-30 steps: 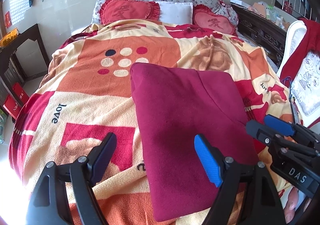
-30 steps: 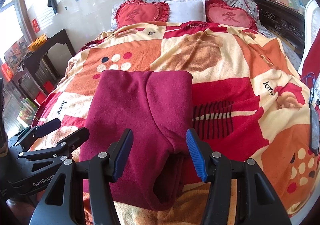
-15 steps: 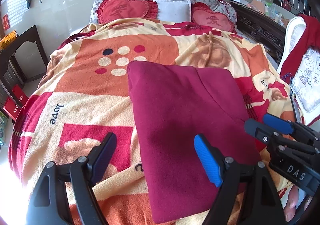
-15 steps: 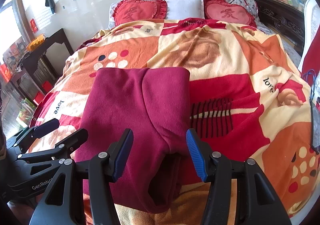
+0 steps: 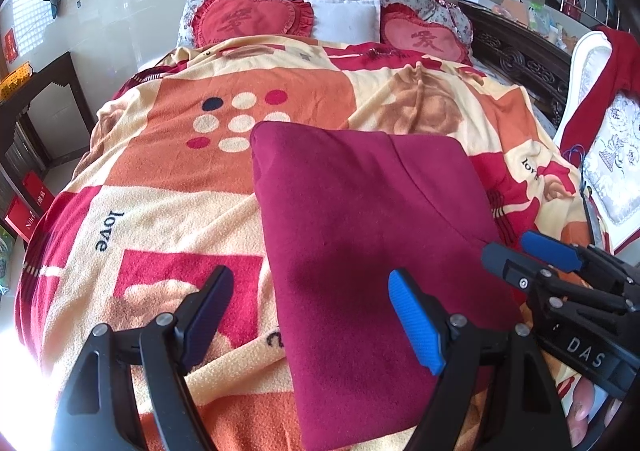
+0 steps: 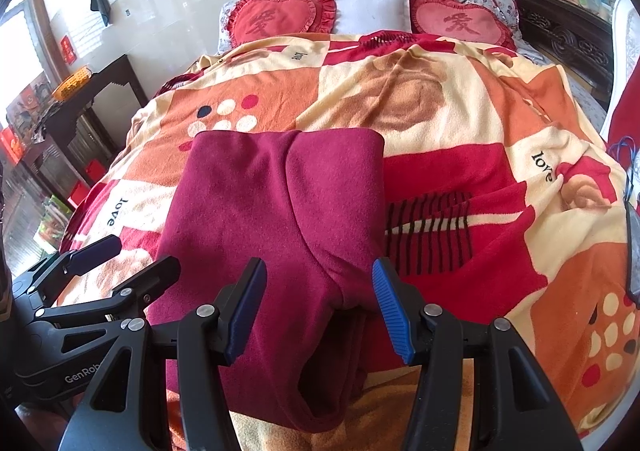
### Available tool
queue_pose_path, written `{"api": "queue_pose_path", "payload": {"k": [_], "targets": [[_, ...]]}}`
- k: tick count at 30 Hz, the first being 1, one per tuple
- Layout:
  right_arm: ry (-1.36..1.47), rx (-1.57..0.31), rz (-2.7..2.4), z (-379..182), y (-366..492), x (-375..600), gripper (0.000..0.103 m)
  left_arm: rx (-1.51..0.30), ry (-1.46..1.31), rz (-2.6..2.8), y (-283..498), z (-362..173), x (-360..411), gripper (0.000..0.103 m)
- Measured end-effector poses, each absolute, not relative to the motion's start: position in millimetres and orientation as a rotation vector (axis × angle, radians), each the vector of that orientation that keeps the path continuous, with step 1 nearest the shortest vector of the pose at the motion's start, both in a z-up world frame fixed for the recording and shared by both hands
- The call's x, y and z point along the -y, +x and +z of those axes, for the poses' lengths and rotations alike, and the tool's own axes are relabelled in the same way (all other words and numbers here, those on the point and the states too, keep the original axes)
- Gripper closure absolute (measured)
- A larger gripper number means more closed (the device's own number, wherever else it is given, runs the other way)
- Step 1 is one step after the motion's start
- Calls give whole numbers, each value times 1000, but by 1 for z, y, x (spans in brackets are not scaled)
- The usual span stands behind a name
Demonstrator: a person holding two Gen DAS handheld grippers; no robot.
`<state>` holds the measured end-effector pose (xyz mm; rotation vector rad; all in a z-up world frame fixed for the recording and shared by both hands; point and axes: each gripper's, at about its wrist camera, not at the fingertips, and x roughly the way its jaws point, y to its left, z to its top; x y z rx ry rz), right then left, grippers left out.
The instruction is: Fold small clothes
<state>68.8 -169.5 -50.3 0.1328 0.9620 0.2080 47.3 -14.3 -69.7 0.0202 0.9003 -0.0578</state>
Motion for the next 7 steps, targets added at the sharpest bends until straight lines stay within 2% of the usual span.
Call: {"api": "queue_pose_path", "payload": {"k": [7], "targets": [[133,-971,209,-56,70,170,64,-856,33,-85,48,-69,14,20]]}}
